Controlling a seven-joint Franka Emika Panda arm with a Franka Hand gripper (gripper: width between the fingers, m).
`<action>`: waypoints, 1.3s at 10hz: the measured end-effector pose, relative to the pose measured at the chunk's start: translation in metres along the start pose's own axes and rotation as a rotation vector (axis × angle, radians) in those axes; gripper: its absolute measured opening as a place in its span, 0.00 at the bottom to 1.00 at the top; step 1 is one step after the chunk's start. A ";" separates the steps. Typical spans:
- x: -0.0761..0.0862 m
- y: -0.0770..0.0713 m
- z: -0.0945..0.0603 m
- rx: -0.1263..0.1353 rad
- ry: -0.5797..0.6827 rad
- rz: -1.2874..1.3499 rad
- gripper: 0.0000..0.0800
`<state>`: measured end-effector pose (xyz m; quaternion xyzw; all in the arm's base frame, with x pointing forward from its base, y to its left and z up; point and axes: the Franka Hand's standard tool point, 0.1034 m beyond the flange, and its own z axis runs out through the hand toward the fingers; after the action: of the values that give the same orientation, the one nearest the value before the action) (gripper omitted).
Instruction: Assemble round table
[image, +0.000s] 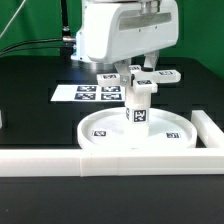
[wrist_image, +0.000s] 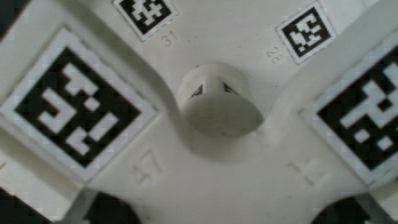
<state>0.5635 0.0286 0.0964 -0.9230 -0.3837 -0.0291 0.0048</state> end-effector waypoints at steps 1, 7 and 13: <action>0.000 -0.001 0.000 0.001 0.001 0.146 0.56; 0.001 -0.002 -0.001 -0.010 0.036 0.658 0.56; 0.000 -0.003 -0.002 0.005 0.039 1.130 0.56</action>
Offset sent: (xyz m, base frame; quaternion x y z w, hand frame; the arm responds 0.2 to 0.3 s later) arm -0.0219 0.0029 -0.0032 0.0579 -0.0422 0.3247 0.9431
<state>0.5619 0.0306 0.0986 -0.9842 0.1701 -0.0382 0.0292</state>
